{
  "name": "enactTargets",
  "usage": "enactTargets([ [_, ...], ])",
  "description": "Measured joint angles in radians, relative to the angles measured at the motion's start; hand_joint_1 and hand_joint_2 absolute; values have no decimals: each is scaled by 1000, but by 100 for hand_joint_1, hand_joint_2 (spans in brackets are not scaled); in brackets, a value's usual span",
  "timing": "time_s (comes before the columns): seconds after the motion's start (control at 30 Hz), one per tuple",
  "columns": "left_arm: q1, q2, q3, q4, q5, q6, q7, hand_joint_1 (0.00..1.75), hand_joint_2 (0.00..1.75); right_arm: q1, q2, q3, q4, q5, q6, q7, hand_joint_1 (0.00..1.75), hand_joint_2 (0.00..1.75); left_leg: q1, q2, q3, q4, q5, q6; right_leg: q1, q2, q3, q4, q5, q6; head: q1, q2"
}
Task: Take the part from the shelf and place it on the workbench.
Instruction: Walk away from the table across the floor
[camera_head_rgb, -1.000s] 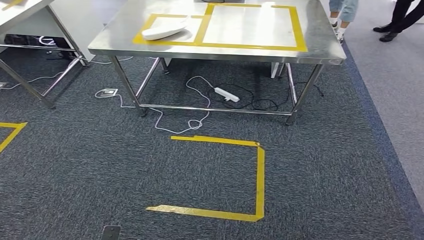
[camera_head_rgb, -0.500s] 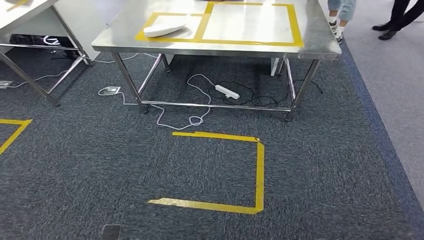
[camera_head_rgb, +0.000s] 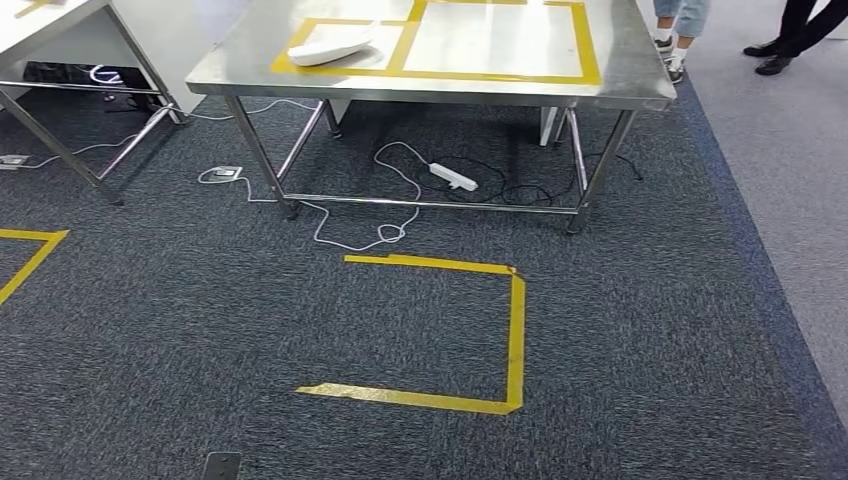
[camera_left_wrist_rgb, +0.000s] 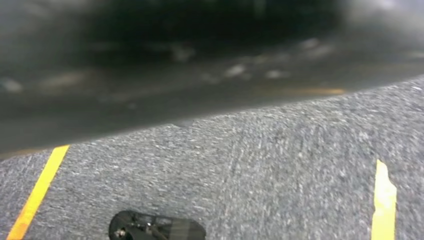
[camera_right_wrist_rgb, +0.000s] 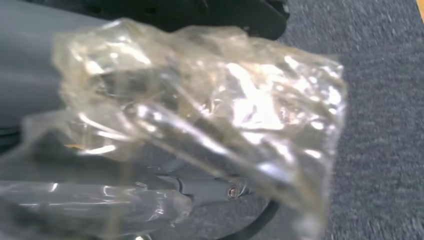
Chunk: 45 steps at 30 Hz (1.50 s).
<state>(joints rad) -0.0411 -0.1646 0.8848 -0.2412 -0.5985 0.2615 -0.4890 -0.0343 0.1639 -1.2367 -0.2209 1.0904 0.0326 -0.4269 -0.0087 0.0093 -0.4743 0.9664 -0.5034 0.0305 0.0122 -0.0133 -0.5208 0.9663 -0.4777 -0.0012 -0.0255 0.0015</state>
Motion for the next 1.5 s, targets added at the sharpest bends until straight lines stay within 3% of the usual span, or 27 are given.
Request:
enactTargets([
  [0.07, 0, 0, 0, 0, 0, 0, -3, 0, 0, 0, -4, 0, 0, 3, 2, 0, 0, 0, 6, 0, -2, -15, 4, 6, 1, 1, -15, 16, -13, 10, 1, 0],
  [0.1, 0, 0, 1, 0, 0, 1, -4, 0, 0, 0, -6, 0, 0, 5, 2, 0, 0, 0, 10, -1, -4, -20, 8, 9, 0, 4, -32, 48, -35, 15, 4, 0],
  [0.2, 2, 2, 3, 0, 1, 1, -5, 0, 0, 1, -11, 0, 0, 7, 2, 0, 0, 0, 10, -3, -17, -20, 18, 14, -9, 11, -121, 245, -135, 29, 9, 0],
  [0.23, 3, 2, 4, 0, 1, 1, -5, 0, 0, 1, -12, 0, 0, 8, 2, 0, 0, 0, 10, -4, -20, -19, 19, 13, -11, 11, -139, 291, -148, 33, 8, 0],
  [0.27, 4, 2, 5, 0, 1, 1, -5, 0, 0, 2, -12, 0, 0, 9, 2, 1, 0, 0, 10, -6, -22, -16, 21, 12, -14, 11, -140, 299, -141, 35, 9, 0],
  [0.3, 4, 2, 6, 0, 1, 1, -5, 0, 0, 3, -12, 0, 0, 10, 2, 2, 0, 0, 10, -9, -24, -14, 21, 10, -16, 11, -119, 265, -116, 37, 9, 0],
  [0.37, 4, 2, 8, 0, -1, 2, -6, 0, 0, 2, -13, 0, 0, 13, 2, 7, 0, 0, 10, -16, -25, -8, 19, 5, -21, 22, -40, 123, -53, 37, 9, 0],
  [0.43, 3, 2, 9, 0, -8, 2, -8, 0, 0, 1, -13, 0, 0, 16, 2, 14, 0, 0, 6, -22, -31, 1, 18, -5, -23, 36, 15, 23, -29, 31, 8, 0],
  [0.53, 7, 3, 11, 0, -18, -2, -10, 0, 0, 3, -10, 0, 1, 25, -3, 20, 0, 0, 6, -29, -42, 9, 21, -22, -24, 34, 19, 10, -29, 16, 8, 0],
  [0.6, 11, 2, 12, 1, -24, -4, -11, 0, 0, 3, -8, 1, 1, 29, -7, 21, 0, 0, 8, -27, -59, 45, -8, -32, -27, 25, 17, 7, -24, 4, 4, 0],
  [0.7, 14, 0, 12, 1, -31, -4, -11, 0, 0, 4, -7, 1, 2, 31, -10, 22, 0, 0, 12, -21, -143, 228, -104, -45, -27, 7, 13, 6, -22, -5, -1, 0],
  [0.73, 15, -2, 12, 1, -32, -3, -10, 0, 0, 5, -7, 1, 2, 31, -10, 21, 0, 0, 12, -21, -167, 282, -120, -46, -26, 1, 11, 7, -23, -5, -1, 0],
  [0.77, 18, -3, 12, 1, -33, -3, -8, 0, 0, 4, -7, 1, 2, 31, -10, 20, 0, 0, 13, -20, -176, 302, -117, -47, -26, -4, 11, 8, -23, -5, -1, 0],
  [0.8, 21, -4, 12, 1, -34, -2, -4, 0, 0, 4, -7, 1, 2, 32, -10, 18, 0, 0, 13, -18, -166, 282, -93, -45, -25, -9, 11, 9, -23, -5, -1, 0],
  [0.9, 23, -5, 13, 1, -42, 2, 10, 0, 0, 1, -8, 2, 2, 34, -9, 10, 0, 0, 10, 5, -75, 93, 4, -32, -21, -20, 13, 13, -26, -1, -2, 0],
  [0.97, 20, -7, 14, 1, -54, 2, 16, 0, 0, -1, -8, 2, 2, 37, -6, 7, 0, 0, 6, 16, -49, 27, 16, -24, -15, -28, 9, 16, -27, 7, -1, 0],
  [1.03, 21, -8, 14, 2, -66, 2, 17, 0, 0, -2, -9, 3, 2, 41, -4, 5, 0, 0, 5, 9, -52, 19, 14, -15, -14, -37, 5, 17, -27, 18, -1, 0],
  [1.1, 24, -10, 14, 2, -75, 4, 18, 0, 0, -5, -11, 6, 2, 45, -2, 2, 0, 0, 8, 2, -53, 13, 21, -3, -16, -25, -7, 41, -48, 29, 1, 0],
  [1.13, 23, -11, 14, 2, -78, 4, 19, 0, 0, -6, -13, 7, 2, 46, -2, 0, 0, 0, 10, -1, -53, 10, 24, 2, -17, -13, -27, 82, -75, 33, 3, 0],
  [1.2, 22, -14, 13, 2, -82, 5, 22, 0, 0, -6, -14, 9, 2, 47, -2, -1, 0, 0, 9, -9, -58, 10, 27, 8, -18, 6, -89, 217, -143, 38, 7, 0],
  [1.23, 22, -15, 13, 3, -83, 5, 24, 0, 0, -6, -15, 9, 2, 47, -2, -1, 0, 0, 8, -13, -59, 10, 28, 9, -19, 8, -119, 279, -165, 39, 6, 0],
  [1.27, 22, -16, 13, 3, -84, 5, 26, 0, 0, -5, -15, 10, 2, 47, -3, -1, 0, 0, 7, -18, -60, 10, 28, 9, -19, 9, -135, 311, -169, 39, 6, 0],
  [1.3, 23, -16, 13, 3, -84, 5, 27, 0, 0, -4, -16, 10, 2, 47, -4, -1, 0, 0, 7, -24, -59, 11, 28, 9, -19, 10, -131, 302, -152, 38, 6, 0],
  [1.33, 23, -16, 13, 4, -84, 5, 29, 0, 0, -3, -17, 10, 2, 47, -4, -1, 0, 0, 7, -30, -58, 11, 28, 8, -19, 13, -107, 251, -117, 36, 6, 0],
  [1.4, 21, -17, 14, 4, -84, 4, 30, 0, 0, -3, -19, 11, 2, 48, -5, -2, 0, 0, 5, -45, -57, 14, 27, 5, -20, 34, -35, 104, -49, 30, 7, 0],
  [1.43, 19, -17, 14, 4, -84, 3, 30, 0, 0, -4, -20, 11, 2, 48, -6, -3, 0, 0, 4, -51, -58, 15, 27, 1, -21, 45, -9, 50, -33, 27, 6, 0],
  [1.5, 18, -17, 14, 5, -84, 1, 30, 0, 0, -5, -21, 12, 2, 48, -7, -5, 0, 0, 3, -61, -66, 19, 31, -10, -20, 54, 9, 18, -33, 22, 6, 0],
])
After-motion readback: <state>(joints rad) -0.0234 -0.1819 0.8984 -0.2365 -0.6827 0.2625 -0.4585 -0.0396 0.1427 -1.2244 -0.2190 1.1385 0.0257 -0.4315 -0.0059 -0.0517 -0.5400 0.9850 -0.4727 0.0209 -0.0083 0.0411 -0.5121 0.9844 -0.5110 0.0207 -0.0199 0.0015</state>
